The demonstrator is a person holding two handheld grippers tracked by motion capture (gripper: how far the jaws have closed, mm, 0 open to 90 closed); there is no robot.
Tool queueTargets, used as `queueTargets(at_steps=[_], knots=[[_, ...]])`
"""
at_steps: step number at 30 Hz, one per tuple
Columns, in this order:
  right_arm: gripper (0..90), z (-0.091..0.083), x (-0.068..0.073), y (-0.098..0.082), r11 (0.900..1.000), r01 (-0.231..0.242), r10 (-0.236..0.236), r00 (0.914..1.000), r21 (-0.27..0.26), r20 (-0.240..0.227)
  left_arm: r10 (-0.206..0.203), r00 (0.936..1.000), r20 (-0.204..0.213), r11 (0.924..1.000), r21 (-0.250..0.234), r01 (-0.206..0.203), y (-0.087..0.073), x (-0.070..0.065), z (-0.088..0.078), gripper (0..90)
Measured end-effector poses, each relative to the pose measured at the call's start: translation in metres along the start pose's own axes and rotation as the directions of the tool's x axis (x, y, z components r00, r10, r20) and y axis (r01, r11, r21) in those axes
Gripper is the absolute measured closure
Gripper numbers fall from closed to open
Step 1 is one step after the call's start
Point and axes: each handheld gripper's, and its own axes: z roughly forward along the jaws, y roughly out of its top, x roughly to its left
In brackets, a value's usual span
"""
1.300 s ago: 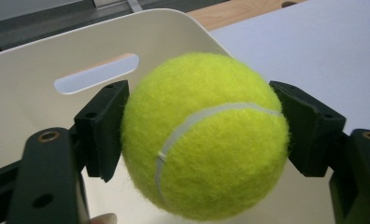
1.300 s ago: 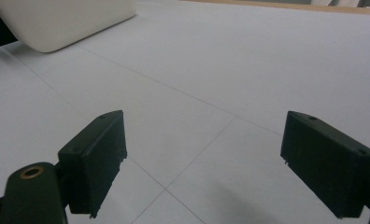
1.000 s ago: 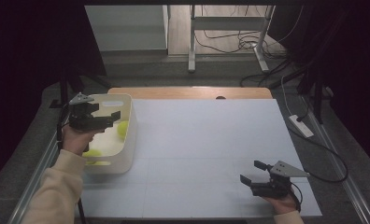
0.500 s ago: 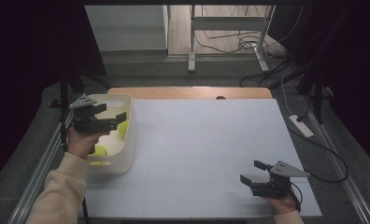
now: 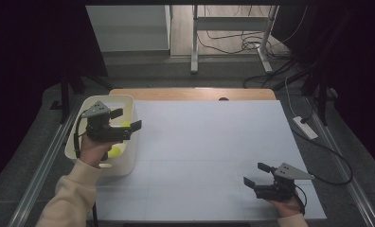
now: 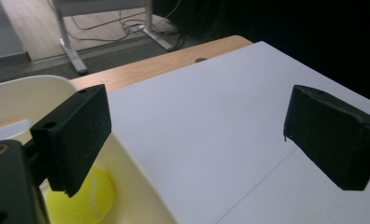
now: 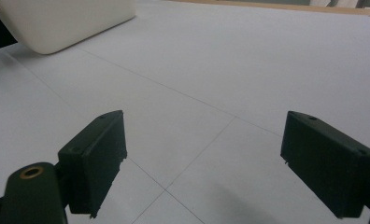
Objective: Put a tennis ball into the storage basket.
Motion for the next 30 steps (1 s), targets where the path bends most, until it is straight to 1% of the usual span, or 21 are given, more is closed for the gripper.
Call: queueTargets(at_steps=[1,2,3,8,9,15,23,25,26,29,30], knots=[[14.2,0.000,0.000,0.000,1.000,0.000,0.000,1.0000,0.001,0.000,0.010,0.9998,0.019,1.0000,-0.002,-0.010,-0.001,-0.005,0.002,8.5],[14.2,0.000,0.000,0.000,1.000,0.000,0.000,1.0000,0.001,0.000,0.010,0.9998,0.019,1.0000,-0.002,-0.010,-0.001,-0.005,0.002,8.6],[14.2,0.000,0.000,0.000,1.000,0.000,0.000,1.0000,0.001,-0.001,0.020,0.9991,0.037,0.9998,-0.002,-0.019,-0.001,-0.009,0.003,8.6],[14.2,0.000,0.000,0.000,1.000,0.001,-0.001,1.0000,-0.001,0.000,0.041,0.9950,0.091,0.9991,0.007,-0.042,-0.006,-0.025,0.012,8.6],[14.2,0.000,0.000,0.000,1.000,0.003,-0.003,1.0000,-0.001,0.000,0.041,0.9950,0.091,0.9991,0.007,-0.042,-0.006,-0.025,0.012,8.6],[14.2,-0.001,0.000,0.000,1.000,0.005,-0.005,1.0000,0.000,0.002,0.047,0.9894,0.137,0.9987,0.011,-0.049,-0.013,-0.039,0.020,8.6],[14.2,-0.001,0.000,0.000,1.000,0.007,-0.007,1.0000,0.001,0.002,0.059,0.9820,0.179,0.9979,0.013,-0.063,-0.022,-0.053,0.024,8.9],[14.2,-0.001,0.000,0.000,1.000,0.006,-0.006,1.0000,0.002,0.002,0.072,0.9807,0.182,0.9970,0.014,-0.076,-0.026,-0.058,0.025,8.9],[14.2,-0.001,0.000,0.000,1.000,0.008,-0.008,1.0000,0.002,0.002,0.077,0.9805,0.181,0.9968,0.004,-0.079,-0.028,-0.061,0.025,9.0],[14.2,-0.001,0.000,0.000,1.000,0.006,-0.006,1.0000,0.002,0.001,0.092,0.9753,0.201,0.9956,-0.005,-0.093,-0.036,-0.068,0.028,9.8],[14.2,-0.001,0.000,0.000,1.000,0.005,-0.005,1.0000,0.002,0.001,0.102,0.9732,0.206,0.9946,-0.003,-0.104,-0.039,-0.072,0.029,9.8]])
